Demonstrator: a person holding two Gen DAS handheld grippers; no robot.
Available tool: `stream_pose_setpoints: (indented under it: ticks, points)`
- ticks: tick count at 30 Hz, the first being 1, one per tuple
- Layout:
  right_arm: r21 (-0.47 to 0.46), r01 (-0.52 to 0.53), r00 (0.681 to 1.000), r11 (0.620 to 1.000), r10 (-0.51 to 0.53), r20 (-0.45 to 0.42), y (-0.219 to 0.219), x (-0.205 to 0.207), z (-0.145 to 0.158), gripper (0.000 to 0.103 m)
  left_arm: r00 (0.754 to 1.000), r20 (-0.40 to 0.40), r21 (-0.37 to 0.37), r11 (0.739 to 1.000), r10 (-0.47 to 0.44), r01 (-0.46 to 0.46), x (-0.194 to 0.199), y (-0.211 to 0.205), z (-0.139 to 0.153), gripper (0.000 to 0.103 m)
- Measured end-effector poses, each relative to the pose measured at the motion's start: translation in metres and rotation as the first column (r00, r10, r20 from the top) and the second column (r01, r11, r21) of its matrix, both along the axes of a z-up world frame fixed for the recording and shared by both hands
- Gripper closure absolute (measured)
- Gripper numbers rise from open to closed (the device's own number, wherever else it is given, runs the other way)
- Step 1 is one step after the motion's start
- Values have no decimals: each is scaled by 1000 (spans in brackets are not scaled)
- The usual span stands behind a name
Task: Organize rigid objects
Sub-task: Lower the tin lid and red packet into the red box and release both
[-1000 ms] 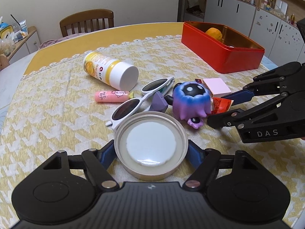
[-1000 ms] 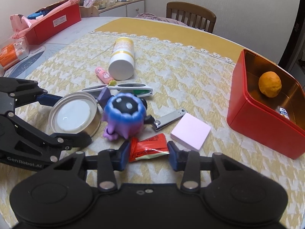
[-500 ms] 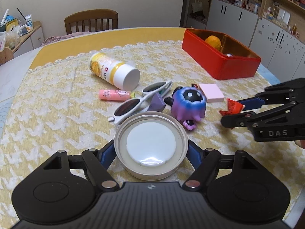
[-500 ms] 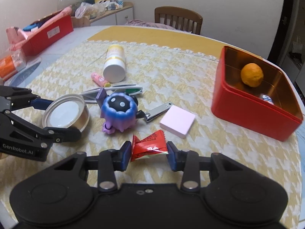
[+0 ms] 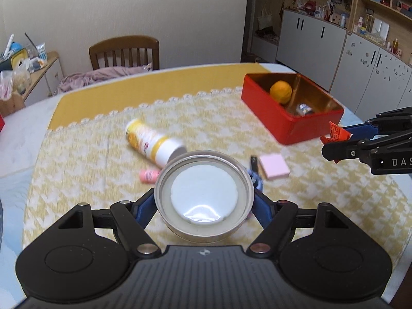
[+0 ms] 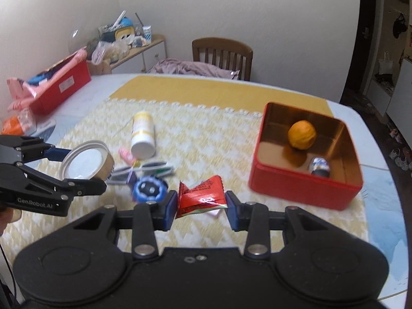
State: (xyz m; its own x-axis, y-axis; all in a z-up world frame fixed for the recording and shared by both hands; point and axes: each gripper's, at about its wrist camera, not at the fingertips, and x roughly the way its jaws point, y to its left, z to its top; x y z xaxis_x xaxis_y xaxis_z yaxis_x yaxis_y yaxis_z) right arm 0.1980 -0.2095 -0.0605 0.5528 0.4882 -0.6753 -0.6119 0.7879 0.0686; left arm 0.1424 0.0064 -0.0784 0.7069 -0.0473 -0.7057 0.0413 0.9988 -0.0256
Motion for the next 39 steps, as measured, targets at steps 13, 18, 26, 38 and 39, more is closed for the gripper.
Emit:
stream_pose_setpoints:
  ticks: [13,18,26,38,39]
  points:
    - [25,83,995,996,-84,61,-39,48,21,64,997,55,-39,997,-57,59,48,-42,39,26]
    - [6,105,991,994,-105,86,-58,74,21,64,994,63,-34,996,-85,87,71,-68,44,26]
    - [-41,140,985,989,-134,107,-84,119,11,64,994,21,-34,993,-111,112,117,-107,32,26]
    - [-100,85,995,991,-80,54,-84,177,-22,64,990,-53,2,992,-129,129,183,-159,4,26]
    - [-110,77,996,991,-72,44,-83,183,-24,64,990,-63,2,992,-125,126,189,-161,2,26]
